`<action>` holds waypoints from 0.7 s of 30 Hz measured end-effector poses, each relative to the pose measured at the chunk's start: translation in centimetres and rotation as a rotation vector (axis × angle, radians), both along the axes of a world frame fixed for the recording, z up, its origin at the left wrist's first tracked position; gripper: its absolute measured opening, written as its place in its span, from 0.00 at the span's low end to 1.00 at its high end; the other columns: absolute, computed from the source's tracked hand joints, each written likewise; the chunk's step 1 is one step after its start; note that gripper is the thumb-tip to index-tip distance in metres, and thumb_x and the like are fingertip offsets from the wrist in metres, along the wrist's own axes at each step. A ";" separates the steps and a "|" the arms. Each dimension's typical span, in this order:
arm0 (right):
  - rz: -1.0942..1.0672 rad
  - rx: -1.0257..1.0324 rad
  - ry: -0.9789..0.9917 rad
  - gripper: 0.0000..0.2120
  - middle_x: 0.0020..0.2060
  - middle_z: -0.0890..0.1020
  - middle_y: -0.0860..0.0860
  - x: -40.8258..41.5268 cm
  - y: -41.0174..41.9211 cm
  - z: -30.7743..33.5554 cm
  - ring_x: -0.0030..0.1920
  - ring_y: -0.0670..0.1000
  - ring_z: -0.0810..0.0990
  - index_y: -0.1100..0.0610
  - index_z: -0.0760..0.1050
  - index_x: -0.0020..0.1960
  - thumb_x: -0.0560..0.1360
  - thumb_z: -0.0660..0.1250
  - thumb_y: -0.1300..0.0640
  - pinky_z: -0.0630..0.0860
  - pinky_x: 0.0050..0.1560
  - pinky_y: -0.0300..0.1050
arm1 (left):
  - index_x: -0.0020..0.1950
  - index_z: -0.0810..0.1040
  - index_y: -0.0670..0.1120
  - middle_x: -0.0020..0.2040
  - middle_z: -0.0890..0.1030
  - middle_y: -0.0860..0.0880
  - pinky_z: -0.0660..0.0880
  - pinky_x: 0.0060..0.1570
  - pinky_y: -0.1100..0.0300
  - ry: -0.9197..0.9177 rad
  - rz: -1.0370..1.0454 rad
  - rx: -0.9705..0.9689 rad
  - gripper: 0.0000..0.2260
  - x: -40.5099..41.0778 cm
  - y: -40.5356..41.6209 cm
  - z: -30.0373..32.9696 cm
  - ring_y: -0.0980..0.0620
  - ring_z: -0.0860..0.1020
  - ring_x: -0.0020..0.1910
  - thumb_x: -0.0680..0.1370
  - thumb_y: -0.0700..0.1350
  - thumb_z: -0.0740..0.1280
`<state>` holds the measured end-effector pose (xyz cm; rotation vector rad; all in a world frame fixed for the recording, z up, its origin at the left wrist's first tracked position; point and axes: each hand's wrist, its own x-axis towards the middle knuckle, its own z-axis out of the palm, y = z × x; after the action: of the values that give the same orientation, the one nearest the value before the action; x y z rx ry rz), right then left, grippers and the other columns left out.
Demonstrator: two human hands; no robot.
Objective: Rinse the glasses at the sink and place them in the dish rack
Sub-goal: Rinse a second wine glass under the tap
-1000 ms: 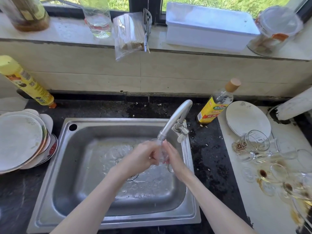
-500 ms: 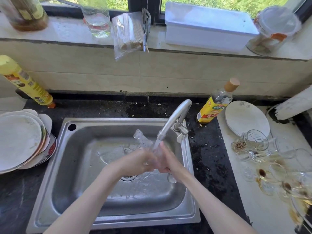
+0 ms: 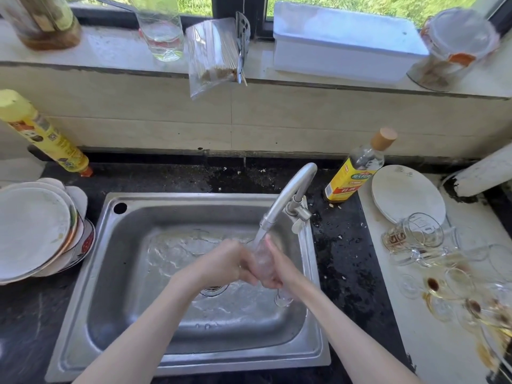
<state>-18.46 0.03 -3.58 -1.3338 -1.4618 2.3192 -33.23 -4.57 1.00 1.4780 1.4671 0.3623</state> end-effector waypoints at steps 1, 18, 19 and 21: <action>-0.002 0.021 0.033 0.28 0.30 0.72 0.54 0.1 -0.1 -0.1 0.28 0.48 0.66 0.49 0.79 0.45 0.74 0.49 0.31 0.58 0.28 0.38 | 0.35 0.80 0.52 0.28 0.76 0.62 0.67 0.34 0.75 0.013 0.066 0.029 0.08 0.0 0.1 -0.2 0.68 0.74 0.30 0.67 0.39 0.76; -0.028 0.053 0.007 0.20 0.32 0.74 0.43 0.0 0.2 0.5 0.24 0.39 0.67 0.52 0.73 0.58 0.79 0.51 0.41 0.61 0.25 0.32 | 0.35 0.75 0.48 0.30 0.76 0.57 0.67 0.33 0.71 -0.154 0.275 0.083 0.09 -0.2 -0.1 -1.3 0.65 0.72 0.29 0.70 0.40 0.73; -0.039 0.037 0.010 0.22 0.29 0.75 0.44 0.0 0.2 0.6 0.22 0.40 0.65 0.51 0.75 0.55 0.79 0.49 0.39 0.58 0.22 0.33 | 0.36 0.75 0.49 0.30 0.75 0.57 0.67 0.32 0.71 -0.165 0.290 0.092 0.08 -0.2 -0.2 -1.3 0.65 0.71 0.29 0.71 0.40 0.73; -0.068 -0.048 0.012 0.29 0.26 0.74 0.49 -0.3 0.1 0.9 0.19 0.43 0.60 0.52 0.77 0.48 0.78 0.43 0.35 0.53 0.20 0.35 | 0.38 0.76 0.48 0.33 0.76 0.56 0.69 0.35 0.70 -0.201 0.292 0.105 0.06 -0.6 -0.1 -1.2 0.64 0.72 0.31 0.72 0.40 0.71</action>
<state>-18.75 0.16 -2.70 -1.3565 -1.3436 2.3296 -33.79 -4.70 -0.23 1.2669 1.5197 0.7535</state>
